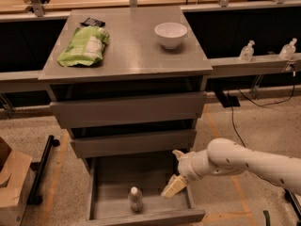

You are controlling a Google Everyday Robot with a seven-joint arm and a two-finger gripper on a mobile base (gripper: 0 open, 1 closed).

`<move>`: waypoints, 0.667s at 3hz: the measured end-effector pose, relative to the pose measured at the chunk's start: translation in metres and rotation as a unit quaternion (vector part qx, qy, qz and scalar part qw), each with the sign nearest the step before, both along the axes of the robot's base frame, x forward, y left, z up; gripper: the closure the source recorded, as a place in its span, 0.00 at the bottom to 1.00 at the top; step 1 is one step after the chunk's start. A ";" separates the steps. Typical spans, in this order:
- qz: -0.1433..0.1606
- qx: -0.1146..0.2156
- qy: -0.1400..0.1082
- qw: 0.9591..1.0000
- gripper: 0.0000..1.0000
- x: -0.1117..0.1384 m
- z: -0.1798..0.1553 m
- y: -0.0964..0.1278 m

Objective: Pick blue plastic bottle from bottom drawer and place on counter

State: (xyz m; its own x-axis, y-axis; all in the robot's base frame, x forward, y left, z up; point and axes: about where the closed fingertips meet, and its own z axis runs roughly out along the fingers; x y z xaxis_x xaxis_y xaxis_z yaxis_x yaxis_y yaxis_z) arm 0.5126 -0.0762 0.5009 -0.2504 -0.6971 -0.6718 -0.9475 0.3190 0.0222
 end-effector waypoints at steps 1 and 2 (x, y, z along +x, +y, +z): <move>0.008 -0.014 0.006 1.000 0.00 -0.001 -0.006 0.003; 0.003 -0.013 -0.007 1.000 0.00 0.012 -0.036 0.004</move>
Offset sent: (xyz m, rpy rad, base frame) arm 0.0247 0.0047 -0.1066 -0.0033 -0.0209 -0.0251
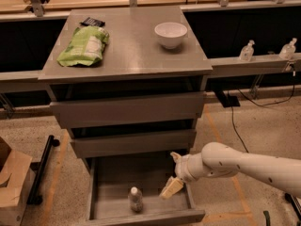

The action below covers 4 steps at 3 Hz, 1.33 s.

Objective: Pick blue plastic bottle from bottom drawer and place on counter

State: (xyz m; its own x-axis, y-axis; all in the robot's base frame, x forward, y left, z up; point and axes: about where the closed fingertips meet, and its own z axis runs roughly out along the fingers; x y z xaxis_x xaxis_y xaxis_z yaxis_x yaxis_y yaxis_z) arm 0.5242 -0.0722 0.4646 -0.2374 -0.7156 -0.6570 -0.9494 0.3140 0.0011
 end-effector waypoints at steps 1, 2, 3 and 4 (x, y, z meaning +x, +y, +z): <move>-0.003 0.014 0.001 1.000 0.00 0.012 -0.053 0.004; -0.007 0.017 0.018 1.000 0.00 0.018 -0.102 0.008; -0.008 0.020 0.026 0.999 0.00 0.015 -0.113 0.010; 0.002 0.050 0.024 0.998 0.00 0.013 -0.121 0.015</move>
Offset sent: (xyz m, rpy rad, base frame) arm 0.0258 0.0094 -0.1726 0.0247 0.0986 -0.0322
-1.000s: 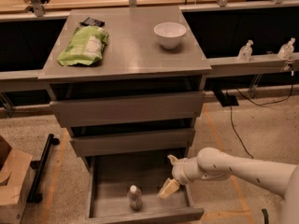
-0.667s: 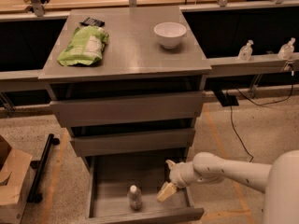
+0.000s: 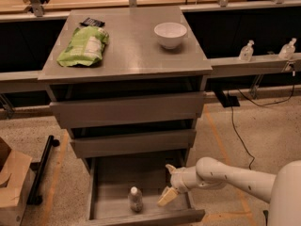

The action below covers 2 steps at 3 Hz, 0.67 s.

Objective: Pick blue plastic bottle from bottom drawer and place on counter

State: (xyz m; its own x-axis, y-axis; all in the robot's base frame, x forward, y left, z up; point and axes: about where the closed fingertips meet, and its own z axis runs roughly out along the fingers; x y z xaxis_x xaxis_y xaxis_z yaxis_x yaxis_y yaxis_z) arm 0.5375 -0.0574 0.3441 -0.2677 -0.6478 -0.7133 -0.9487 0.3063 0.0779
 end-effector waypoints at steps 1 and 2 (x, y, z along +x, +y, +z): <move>0.004 0.054 -0.017 0.998 0.00 0.007 -0.018 0.019; 0.006 0.104 -0.015 0.994 0.00 0.012 -0.055 0.048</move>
Offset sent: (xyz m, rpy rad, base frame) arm 0.0182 0.0666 -0.0823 0.2885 -0.0338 0.0120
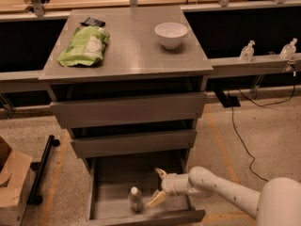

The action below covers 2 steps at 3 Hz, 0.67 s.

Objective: Pick blue plastic bottle from bottom drawer and place on counter

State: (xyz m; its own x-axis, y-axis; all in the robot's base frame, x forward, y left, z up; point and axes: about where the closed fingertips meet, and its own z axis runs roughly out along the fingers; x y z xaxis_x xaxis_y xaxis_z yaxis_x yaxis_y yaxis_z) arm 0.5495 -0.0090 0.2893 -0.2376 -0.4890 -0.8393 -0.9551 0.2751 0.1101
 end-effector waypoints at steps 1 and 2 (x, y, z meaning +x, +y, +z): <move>0.002 0.020 0.010 1.000 0.00 0.002 -0.024 0.019; 0.019 0.037 0.031 0.999 0.00 0.000 -0.050 0.049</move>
Offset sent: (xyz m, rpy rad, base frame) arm 0.0021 0.0831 -0.0791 0.1087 0.1076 0.0824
